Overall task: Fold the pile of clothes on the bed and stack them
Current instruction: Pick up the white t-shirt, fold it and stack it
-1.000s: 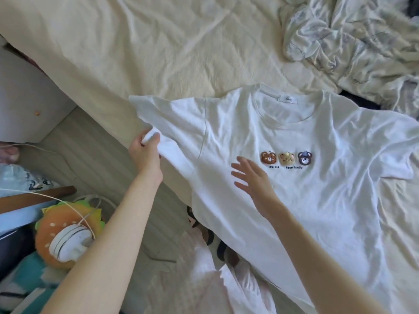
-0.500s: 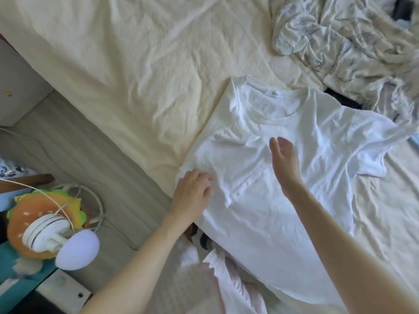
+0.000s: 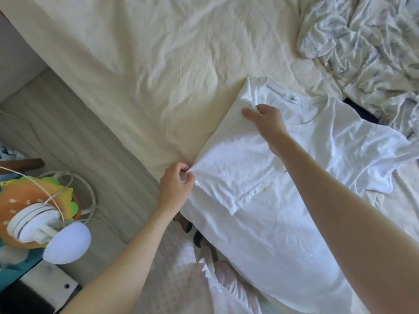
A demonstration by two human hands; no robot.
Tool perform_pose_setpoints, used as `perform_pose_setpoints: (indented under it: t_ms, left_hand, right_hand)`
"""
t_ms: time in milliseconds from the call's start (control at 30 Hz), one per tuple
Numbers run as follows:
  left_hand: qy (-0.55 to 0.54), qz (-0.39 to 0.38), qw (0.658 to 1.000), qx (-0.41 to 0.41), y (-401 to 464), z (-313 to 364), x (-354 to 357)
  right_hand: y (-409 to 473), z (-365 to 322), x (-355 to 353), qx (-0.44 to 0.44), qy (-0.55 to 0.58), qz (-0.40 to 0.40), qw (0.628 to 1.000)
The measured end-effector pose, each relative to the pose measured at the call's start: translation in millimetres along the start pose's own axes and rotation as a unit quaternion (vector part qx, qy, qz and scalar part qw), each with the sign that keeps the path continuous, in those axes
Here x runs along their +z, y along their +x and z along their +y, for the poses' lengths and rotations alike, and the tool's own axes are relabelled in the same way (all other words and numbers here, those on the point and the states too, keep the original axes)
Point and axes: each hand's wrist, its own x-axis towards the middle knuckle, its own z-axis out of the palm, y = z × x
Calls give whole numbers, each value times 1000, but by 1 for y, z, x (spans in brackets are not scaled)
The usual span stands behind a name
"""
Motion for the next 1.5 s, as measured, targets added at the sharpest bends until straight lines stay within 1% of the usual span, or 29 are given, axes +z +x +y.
perform_pose_setpoints:
  t_ms: [33, 100, 233, 367, 433, 467, 500, 567, 600, 633, 667, 700, 733, 767, 800, 867, 900, 967, 1033, 1067, 1133, 1200, 1233, 1300, 1367, 1433, 1500]
  left_hand:
    - [-44, -22, 999, -20, 1, -3, -3]
    - [-96, -49, 994, -27, 2, -7, -11]
    - [-132, -58, 989, -16, 8, -14, -21]
    - [-184, -105, 976, -38, 13, -19, -19]
    - [-199, -140, 969, -45, 11, -23, -17]
    - [-191, -143, 970, -50, 9, -25, -16]
    - [-173, -134, 974, -50, 8, -28, -16]
    - [-136, -105, 984, -42, 6, -33, -17]
    - [-119, -99, 987, -36, 6, -35, -19]
    - [-103, -105, 988, -36, 7, -35, -19]
    - [-91, -116, 988, -36, 8, -34, -20]
    - [-68, -123, 990, -33, 8, -32, -21]
    - [-33, -112, 993, -18, 7, -29, -23]
    - [17, -71, 997, 20, 6, -27, -26]
    - [78, -26, 994, 78, 5, -24, -29]
    - [191, 32, 960, 199, 0, -14, -29]
    - [228, 37, 942, 242, -3, -7, -27]
    - [271, 4, 916, 298, -11, 10, -15]
    - [301, -71, 899, 309, -19, 27, 1]
    - [321, -104, 889, 308, -23, 32, 9]
    - [373, -160, 871, 276, -27, 36, 25]
    - [424, -165, 857, 242, -28, 41, 35]
    - [431, -155, 858, 232, -29, 46, 40]
    - [426, -134, 867, 222, -34, 60, 48]
    - [447, -141, 852, 233, -38, 75, 63]
    - [477, -165, 828, 246, -43, 89, 85]
    - [489, -180, 814, 256, -45, 104, 111]
  right_hand:
    - [1, -8, 0, -12, 24, -6, 1000]
    - [8, -21, 5, -30, 14, -21, 999]
    - [31, -43, 28, -84, -65, -35, 994]
    - [48, -52, 48, -107, -92, -39, 989]
    - [43, -49, 53, -118, -88, -25, 989]
    - [37, -45, 53, -140, -103, -4, 985]
    - [28, -39, 52, -172, -137, 30, 975]
    - [1, -22, 50, -245, -220, 106, 938]
    - [-14, -11, 51, -271, -252, 130, 920]
    - [-28, 1, 53, -286, -280, 135, 906]
    - [-40, 14, 55, -290, -309, 124, 897]
    - [-50, 29, 59, -285, -332, 101, 893]
    - [-57, 43, 61, -272, -351, 76, 893]
    - [-61, 56, 63, -252, -370, 52, 893]
    - [-64, 68, 64, -235, -386, 37, 891]
    - [-66, 83, 61, -231, -397, 27, 888]
    - [-67, 88, 58, -232, -391, 27, 890]
    - [-72, 98, 50, -218, -373, 32, 901]
    - [-78, 113, 36, -192, -371, 38, 908]
    - [-83, 122, 27, -177, -374, 35, 910]
    - [-93, 143, 5, -152, -382, 24, 911]
    - [-102, 163, -21, -124, -380, 31, 916]
    - [-107, 173, -36, -106, -371, 48, 921]
    - [-114, 191, -66, -77, -329, 110, 935]
    - [-116, 210, -98, -51, -259, 193, 945]
    - [-113, 227, -133, 4, -146, 275, 950]
    - [-100, 241, -168, 93, -13, 351, 932]
